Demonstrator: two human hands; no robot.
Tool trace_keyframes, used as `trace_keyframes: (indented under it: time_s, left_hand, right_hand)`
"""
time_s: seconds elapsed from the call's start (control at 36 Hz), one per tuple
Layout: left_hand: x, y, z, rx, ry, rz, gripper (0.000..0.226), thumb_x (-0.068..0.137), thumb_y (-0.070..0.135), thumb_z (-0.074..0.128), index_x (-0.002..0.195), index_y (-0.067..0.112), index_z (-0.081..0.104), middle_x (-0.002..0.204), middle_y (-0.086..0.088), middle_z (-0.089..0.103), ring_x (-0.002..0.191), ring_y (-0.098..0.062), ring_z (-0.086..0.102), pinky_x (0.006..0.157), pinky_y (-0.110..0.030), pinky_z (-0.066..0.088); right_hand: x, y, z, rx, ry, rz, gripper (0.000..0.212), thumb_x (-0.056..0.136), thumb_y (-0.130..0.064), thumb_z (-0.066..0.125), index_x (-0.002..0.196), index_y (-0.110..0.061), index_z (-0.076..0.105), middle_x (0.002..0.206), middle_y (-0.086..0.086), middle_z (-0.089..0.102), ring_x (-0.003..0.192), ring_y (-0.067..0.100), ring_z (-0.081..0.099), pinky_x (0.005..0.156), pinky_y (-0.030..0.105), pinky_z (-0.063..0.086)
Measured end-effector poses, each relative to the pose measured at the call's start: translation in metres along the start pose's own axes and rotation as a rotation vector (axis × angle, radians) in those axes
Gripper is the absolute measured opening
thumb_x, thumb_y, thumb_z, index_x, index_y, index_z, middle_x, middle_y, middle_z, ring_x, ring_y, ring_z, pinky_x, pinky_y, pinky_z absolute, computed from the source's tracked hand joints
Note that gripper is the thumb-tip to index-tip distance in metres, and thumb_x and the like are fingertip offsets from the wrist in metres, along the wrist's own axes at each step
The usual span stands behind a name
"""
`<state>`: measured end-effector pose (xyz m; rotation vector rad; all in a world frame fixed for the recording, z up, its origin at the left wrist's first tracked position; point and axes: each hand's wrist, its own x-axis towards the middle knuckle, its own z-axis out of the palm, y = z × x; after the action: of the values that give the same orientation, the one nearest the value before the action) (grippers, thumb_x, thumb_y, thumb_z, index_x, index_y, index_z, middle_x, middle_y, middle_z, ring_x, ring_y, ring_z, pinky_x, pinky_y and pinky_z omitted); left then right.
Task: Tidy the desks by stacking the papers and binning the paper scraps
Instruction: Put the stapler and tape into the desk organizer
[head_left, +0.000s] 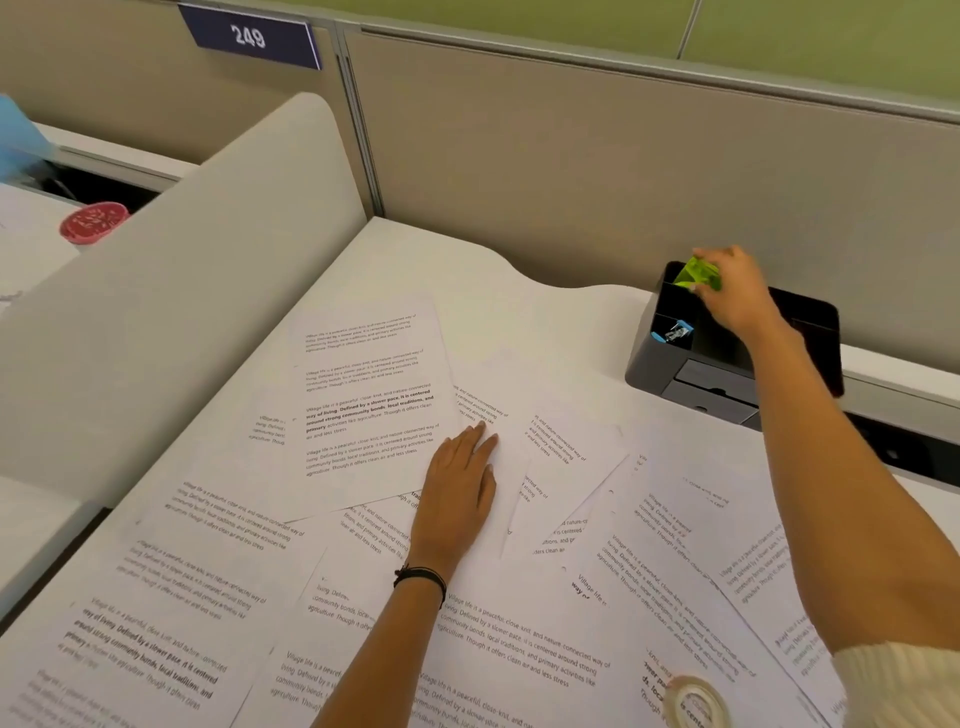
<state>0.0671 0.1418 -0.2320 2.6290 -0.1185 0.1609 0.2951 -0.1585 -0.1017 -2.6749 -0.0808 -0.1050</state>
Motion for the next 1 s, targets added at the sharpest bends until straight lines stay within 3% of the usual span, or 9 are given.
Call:
trace_keyframes:
  time_s: [0.22, 0.42, 0.56, 0.69, 0.83, 1.0]
  left_hand:
    - [-0.001, 0.0, 0.001, -0.017, 0.002, 0.004, 0.047, 0.097, 0.028, 0.025, 0.137, 0.015, 0.045, 0.147, -0.001, 0.038, 0.135, -0.017, 0.036, 0.116, -0.033, 0.02]
    - [0.0, 0.001, 0.0, -0.019, 0.013, 0.006, 0.047, 0.097, 0.028, 0.025, 0.137, 0.014, 0.046, 0.147, -0.002, 0.039, 0.134, -0.017, 0.037, 0.115, -0.033, 0.022]
    - [-0.001, 0.002, 0.0, -0.037, 0.025, 0.009, 0.04, 0.098, 0.018, 0.039, 0.137, 0.013, 0.046, 0.147, -0.003, 0.039, 0.134, -0.019, 0.037, 0.115, -0.033, 0.021]
    - [-0.001, 0.003, -0.002, -0.026, 0.027, 0.018, 0.042, 0.097, 0.023, 0.032, 0.135, 0.012, 0.047, 0.145, -0.005, 0.042, 0.132, -0.021, 0.04, 0.114, -0.036, 0.025]
    - [-0.001, 0.004, -0.003, -0.01, 0.008, 0.024, 0.04, 0.098, 0.015, 0.041, 0.137, 0.012, 0.045, 0.147, -0.004, 0.039, 0.134, -0.02, 0.037, 0.116, -0.036, 0.023]
    - [0.0, 0.002, -0.011, -0.05, -0.033, 0.03, 0.041, 0.099, 0.015, 0.037, 0.14, 0.013, 0.041, 0.15, -0.002, 0.033, 0.138, -0.017, 0.03, 0.116, -0.025, 0.01]
  right_hand:
    - [-0.007, -0.002, 0.002, 0.025, 0.023, 0.015, 0.044, 0.091, -0.002, 0.054, 0.134, 0.003, 0.044, 0.126, 0.029, 0.045, 0.117, 0.042, 0.044, 0.103, 0.038, 0.031]
    - [-0.016, 0.005, 0.002, 0.001, -0.005, 0.071, 0.042, 0.094, -0.008, 0.05, 0.135, -0.001, 0.044, 0.133, 0.027, 0.034, 0.126, 0.04, 0.031, 0.109, 0.039, 0.024]
    - [-0.035, 0.003, -0.008, 0.033, 0.022, 0.028, 0.042, 0.094, -0.005, 0.049, 0.135, -0.005, 0.045, 0.134, 0.023, 0.035, 0.128, 0.037, 0.03, 0.109, 0.039, 0.024]
    - [-0.06, 0.0, -0.015, 0.066, 0.084, -0.022, 0.038, 0.093, -0.005, 0.05, 0.131, -0.006, 0.049, 0.136, 0.019, 0.037, 0.129, 0.034, 0.033, 0.11, 0.039, 0.028]
    - [-0.087, -0.005, -0.018, 0.1, 0.128, -0.04, 0.035, 0.095, -0.005, 0.046, 0.129, -0.008, 0.052, 0.14, 0.018, 0.038, 0.131, 0.032, 0.034, 0.11, 0.041, 0.029]
    - [-0.129, -0.008, -0.021, 0.145, 0.131, -0.042, 0.036, 0.094, -0.005, 0.047, 0.13, -0.009, 0.052, 0.141, 0.014, 0.038, 0.132, 0.028, 0.035, 0.105, 0.028, 0.027]
